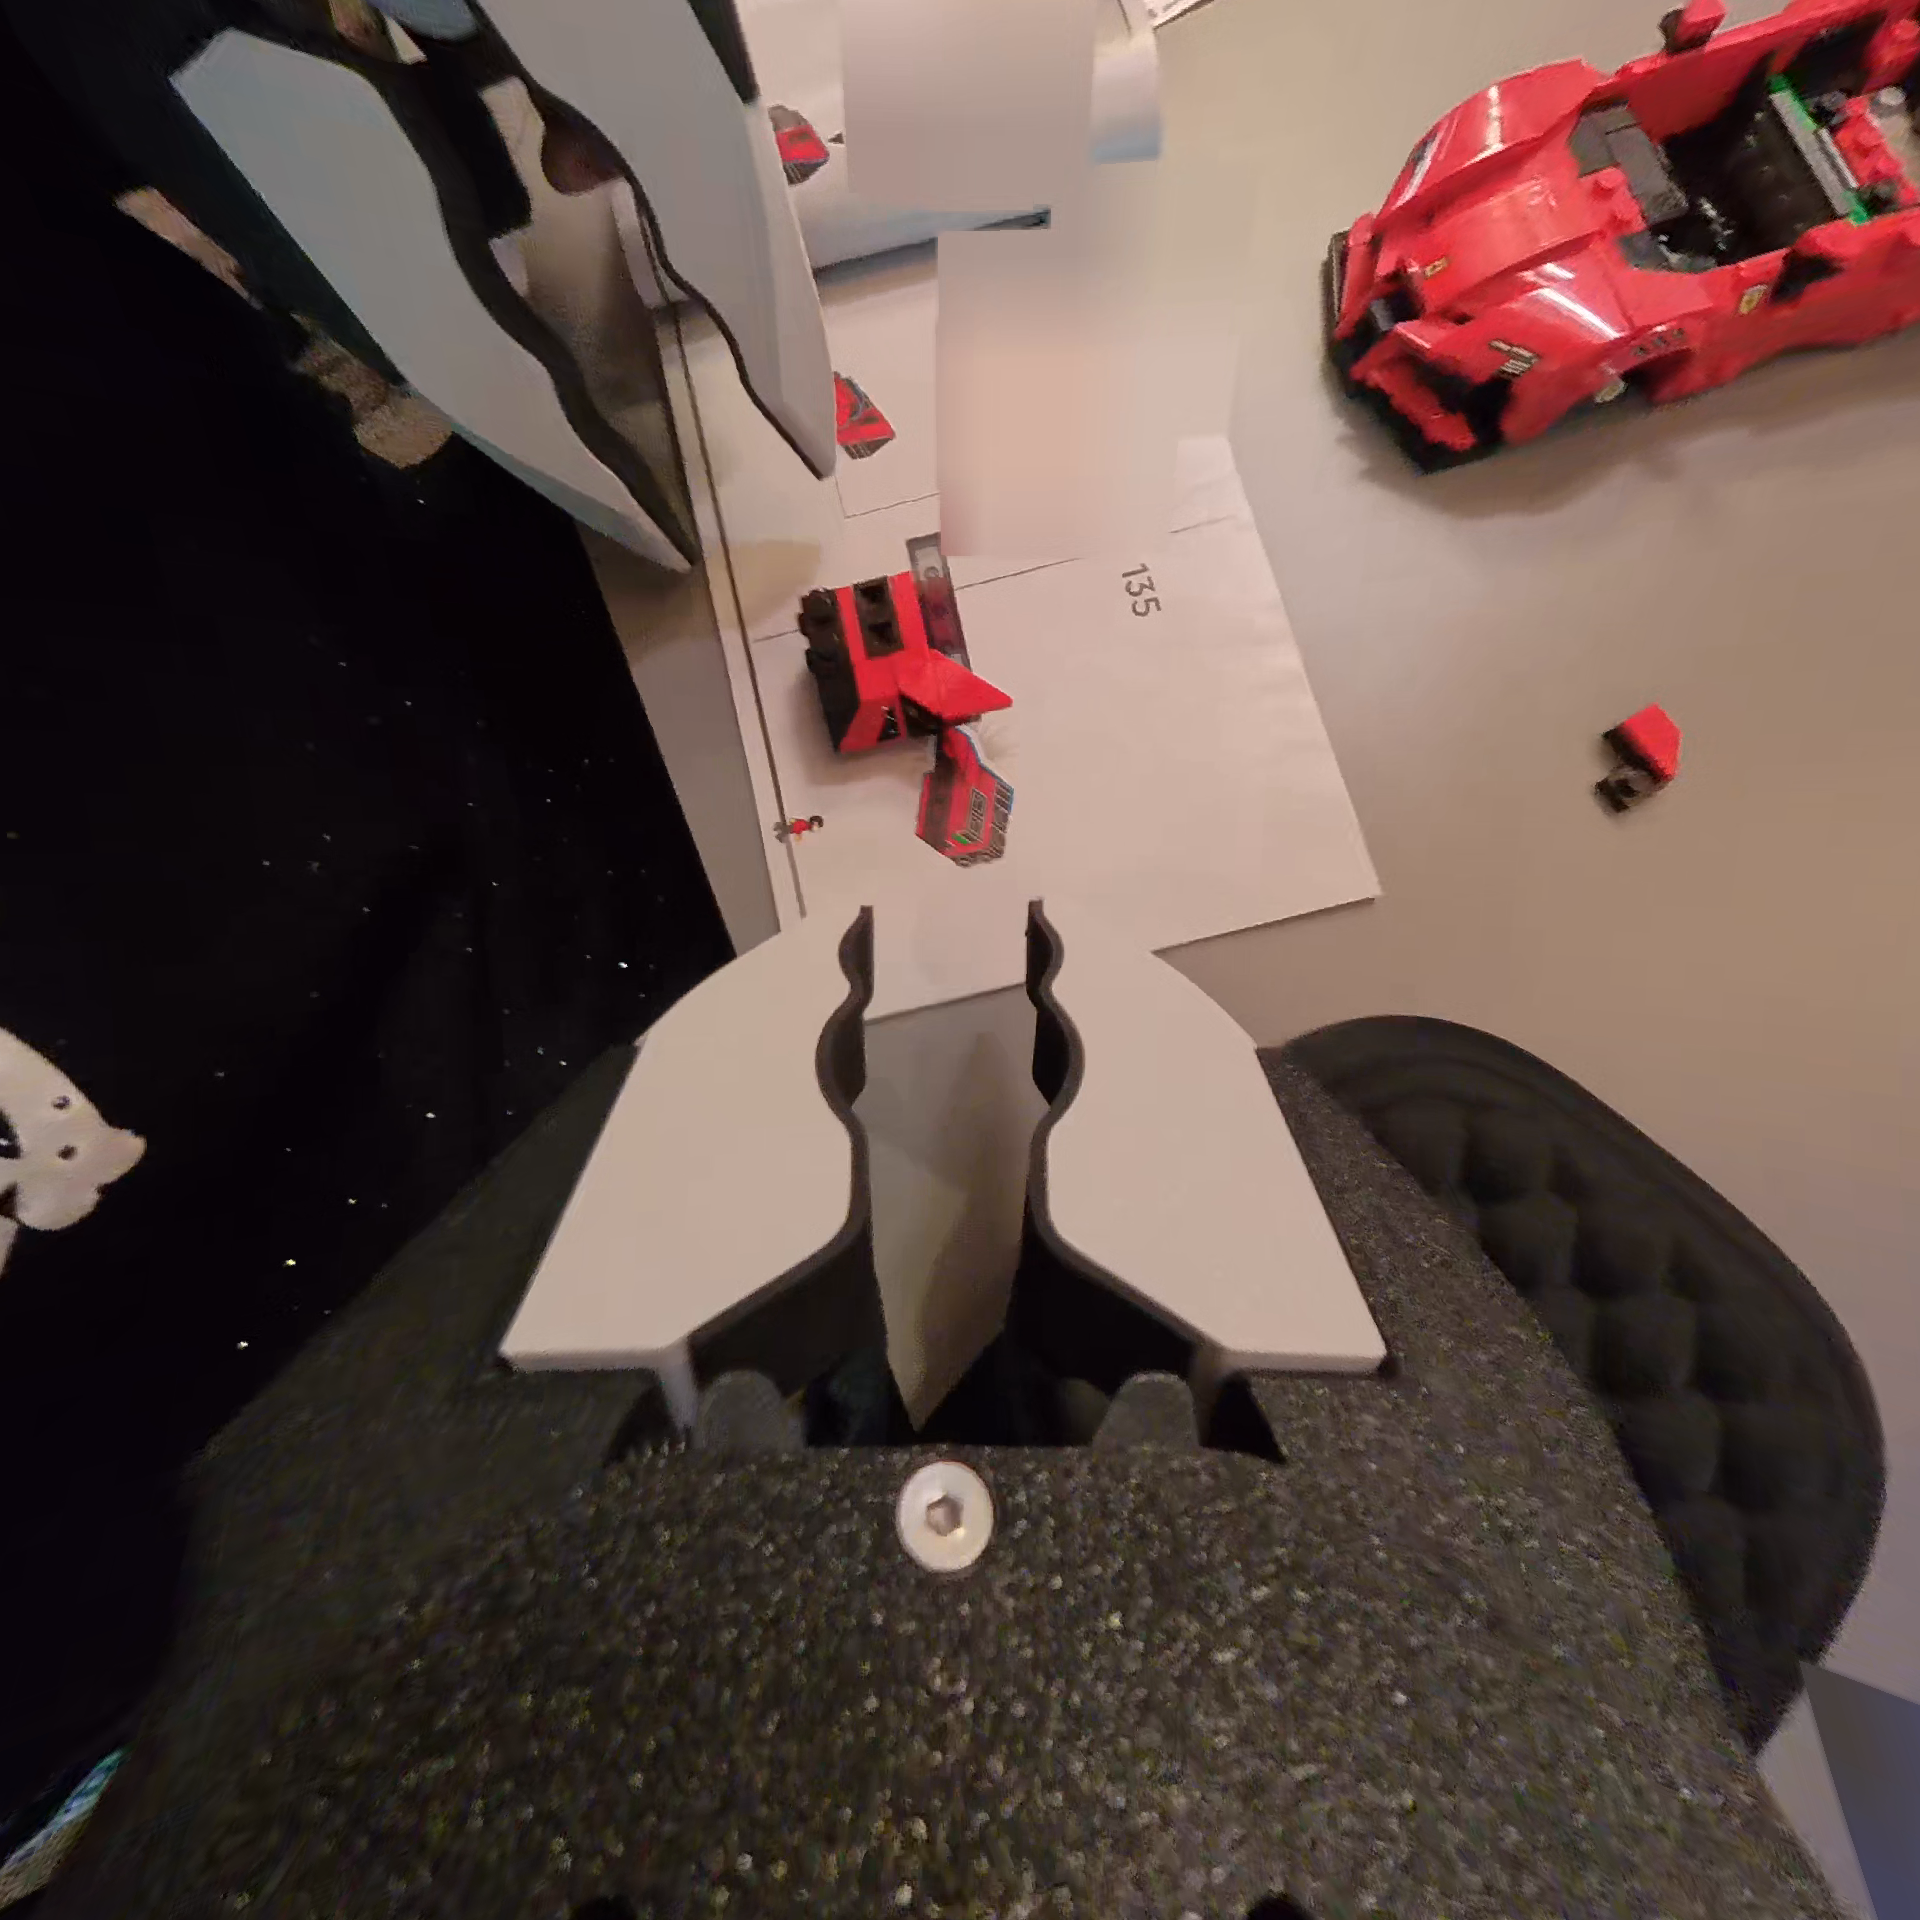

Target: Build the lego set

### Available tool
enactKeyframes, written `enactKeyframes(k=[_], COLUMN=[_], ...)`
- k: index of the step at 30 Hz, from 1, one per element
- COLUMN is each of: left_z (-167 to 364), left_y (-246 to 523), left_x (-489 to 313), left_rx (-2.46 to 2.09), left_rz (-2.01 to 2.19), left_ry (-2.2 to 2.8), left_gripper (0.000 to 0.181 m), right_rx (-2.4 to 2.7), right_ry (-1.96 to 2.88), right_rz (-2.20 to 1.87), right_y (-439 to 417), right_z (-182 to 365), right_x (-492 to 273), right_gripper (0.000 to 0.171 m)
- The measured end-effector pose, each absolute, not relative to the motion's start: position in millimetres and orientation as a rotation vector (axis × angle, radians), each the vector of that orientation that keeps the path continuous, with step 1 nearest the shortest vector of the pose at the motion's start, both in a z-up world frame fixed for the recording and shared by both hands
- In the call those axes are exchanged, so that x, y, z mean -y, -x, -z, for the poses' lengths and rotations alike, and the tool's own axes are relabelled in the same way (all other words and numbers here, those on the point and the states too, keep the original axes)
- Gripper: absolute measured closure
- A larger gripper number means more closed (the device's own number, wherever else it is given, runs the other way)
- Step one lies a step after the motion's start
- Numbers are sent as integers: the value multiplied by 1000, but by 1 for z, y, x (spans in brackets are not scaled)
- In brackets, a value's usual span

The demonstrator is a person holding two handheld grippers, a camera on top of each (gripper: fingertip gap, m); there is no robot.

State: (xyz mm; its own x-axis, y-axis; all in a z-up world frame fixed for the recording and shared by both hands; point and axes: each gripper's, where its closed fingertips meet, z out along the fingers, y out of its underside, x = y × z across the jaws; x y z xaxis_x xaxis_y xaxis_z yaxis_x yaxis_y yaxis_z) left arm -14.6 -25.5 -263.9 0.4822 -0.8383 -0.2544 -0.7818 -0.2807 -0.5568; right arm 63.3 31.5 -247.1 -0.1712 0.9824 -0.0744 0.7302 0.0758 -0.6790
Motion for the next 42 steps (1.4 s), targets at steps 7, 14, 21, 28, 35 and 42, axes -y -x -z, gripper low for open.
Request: enactKeyframes(k=[7, 14, 21, 28, 35, 42], left_z=[263, 273, 273, 273, 250, 233], left_y=[11, 3, 0, 3, 33, 51], left_x=[7, -3, -4, 2, -1, -21], left_rx=[-1204, -1175, -1175, -1133, -1016, -866], left_rz=[176, 284, 317, 380, 375, 226], left_ry=[2092, 2115, 2098, 2173, 2149, 2048], left_gripper=[179, 181, 181, 177, 166, 152], right_rx=[1988, 2056, 2066, 2068, 1891, 1648], right_ry=[1674, 1659, 1612, 1727, 1716, 1855], right_rz=[-913, -903, -986, -912, -867, -715], right_y=[-43, -27, -16, -24, -20, 35], right_z=[260, 270, 267, 267, 244, 262], right_x=[-15, -11, -1, -9, -42, -85], right_gripper=[158, 160, 170, 161, 125, 96])
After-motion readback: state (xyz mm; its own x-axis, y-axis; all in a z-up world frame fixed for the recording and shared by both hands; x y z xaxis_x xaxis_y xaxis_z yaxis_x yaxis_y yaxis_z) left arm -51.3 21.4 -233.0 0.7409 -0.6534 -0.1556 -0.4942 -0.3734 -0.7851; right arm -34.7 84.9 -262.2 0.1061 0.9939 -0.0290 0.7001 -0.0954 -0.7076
